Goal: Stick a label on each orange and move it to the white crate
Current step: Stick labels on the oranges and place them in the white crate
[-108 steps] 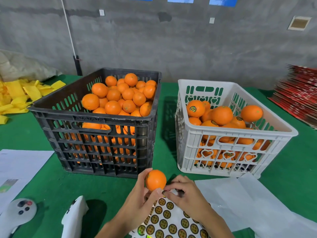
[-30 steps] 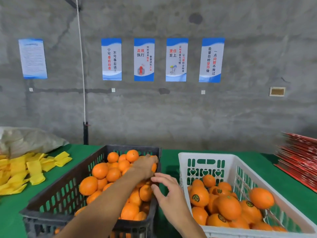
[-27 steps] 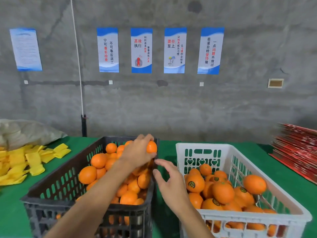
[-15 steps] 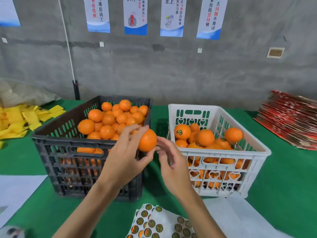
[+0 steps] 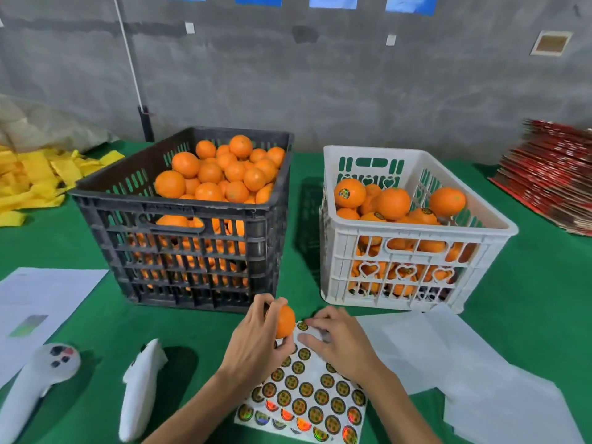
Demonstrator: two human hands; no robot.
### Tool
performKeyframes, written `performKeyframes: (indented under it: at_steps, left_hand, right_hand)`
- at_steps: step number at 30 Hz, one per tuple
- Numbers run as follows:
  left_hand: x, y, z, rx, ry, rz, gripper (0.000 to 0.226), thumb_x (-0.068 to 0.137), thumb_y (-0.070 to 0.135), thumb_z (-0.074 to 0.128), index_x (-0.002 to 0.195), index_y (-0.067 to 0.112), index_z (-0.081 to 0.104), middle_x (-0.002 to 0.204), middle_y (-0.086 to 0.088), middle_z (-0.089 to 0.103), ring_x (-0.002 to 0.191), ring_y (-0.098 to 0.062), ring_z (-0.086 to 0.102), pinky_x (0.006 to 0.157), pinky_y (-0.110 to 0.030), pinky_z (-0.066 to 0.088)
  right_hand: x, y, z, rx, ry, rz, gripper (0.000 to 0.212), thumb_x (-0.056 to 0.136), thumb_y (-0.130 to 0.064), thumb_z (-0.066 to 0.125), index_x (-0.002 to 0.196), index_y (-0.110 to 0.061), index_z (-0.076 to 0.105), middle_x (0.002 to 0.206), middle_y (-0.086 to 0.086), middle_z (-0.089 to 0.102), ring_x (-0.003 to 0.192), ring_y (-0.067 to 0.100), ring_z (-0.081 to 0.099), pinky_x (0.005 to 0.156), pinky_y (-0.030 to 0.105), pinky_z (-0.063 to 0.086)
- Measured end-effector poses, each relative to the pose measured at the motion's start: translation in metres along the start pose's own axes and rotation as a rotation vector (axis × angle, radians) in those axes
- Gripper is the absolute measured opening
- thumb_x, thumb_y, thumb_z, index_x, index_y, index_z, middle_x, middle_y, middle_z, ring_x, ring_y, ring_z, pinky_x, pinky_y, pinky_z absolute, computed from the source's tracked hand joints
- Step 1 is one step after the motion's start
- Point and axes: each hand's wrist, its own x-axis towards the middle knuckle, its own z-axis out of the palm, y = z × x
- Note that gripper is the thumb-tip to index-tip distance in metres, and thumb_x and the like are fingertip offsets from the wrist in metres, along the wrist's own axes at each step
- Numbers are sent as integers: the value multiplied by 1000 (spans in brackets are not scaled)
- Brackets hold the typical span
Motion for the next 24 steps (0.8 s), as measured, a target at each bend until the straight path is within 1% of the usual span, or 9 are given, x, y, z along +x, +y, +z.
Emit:
performKeyframes:
  at_steps: [5, 7, 9, 12, 14, 16, 18, 20, 24]
  left_hand:
    - [-1, -1, 4, -34, -52, -40, 60, 87, 39, 73, 139, 23, 47, 133, 0, 42, 102, -16, 58, 61, -14, 47]
    - [0, -3, 5, -41, -65, -52, 59, 89, 40, 70, 141, 24, 46, 137, 2, 41, 113, -14, 54, 70, -15, 50]
    - [2, -4, 6, -48, -82, -57, 59, 92, 42, 65, 144, 27, 42, 140, 6, 36, 119, -12, 48, 78, -16, 50]
    - [2, -5, 5, -44, -97, -41, 59, 93, 44, 60, 146, 30, 39, 142, 12, 34, 120, -10, 43, 85, -16, 48]
    - [2, -5, 4, -61, -91, -41, 59, 92, 43, 59, 147, 31, 40, 143, 15, 36, 119, -9, 41, 85, -17, 47]
    - [2, -6, 4, -77, -89, -44, 60, 92, 43, 60, 147, 32, 40, 144, 17, 36, 118, -7, 39, 85, -16, 46]
    - [0, -6, 4, -96, -90, -46, 61, 92, 44, 59, 148, 33, 38, 144, 19, 35, 119, -6, 38, 88, -15, 45]
    - [2, -5, 1, -113, -83, -32, 60, 92, 45, 58, 149, 34, 41, 144, 20, 38, 123, -6, 41, 90, -14, 45]
    - [27, 7, -19, -158, 22, 5, 63, 91, 42, 62, 152, 32, 45, 146, 20, 45, 129, -2, 43, 107, -18, 42]
  right_hand:
    - [9, -2, 1, -5, 5, -49, 36, 92, -61, 62, 108, -34, 80, 92, -14, 55, 88, 6, 51, 74, 25, 36]
    - [11, -4, 3, 140, 30, 40, 26, 86, -58, 72, 92, -35, 82, 84, -16, 59, 82, 4, 56, 71, 24, 41]
    - [16, -6, 3, 291, 19, 167, 19, 79, -54, 80, 78, -35, 79, 81, -13, 64, 79, 4, 62, 72, 25, 50]
    - [21, -8, 4, 290, -1, 244, 18, 76, -45, 79, 66, -32, 71, 79, -11, 67, 77, 4, 64, 76, 29, 54]
    - [23, -11, 3, 320, -16, 286, 16, 78, -39, 76, 65, -31, 72, 76, -13, 70, 75, 2, 64, 77, 30, 54]
    - [24, -15, 1, 388, -4, 323, 20, 83, -31, 75, 63, -32, 73, 73, -14, 71, 73, 1, 64, 77, 29, 54]
    - [24, -20, 0, 406, 131, 321, 19, 90, -27, 72, 71, -31, 75, 78, -11, 71, 77, 3, 64, 77, 27, 52]
    - [21, -27, -1, 292, 318, 258, 14, 95, -29, 68, 83, -29, 75, 86, -12, 63, 84, 5, 60, 75, 22, 48]
    - [15, -54, -16, 101, 432, -10, 7, 97, -30, 67, 98, -31, 74, 98, -23, 53, 95, 0, 55, 78, 15, 47]
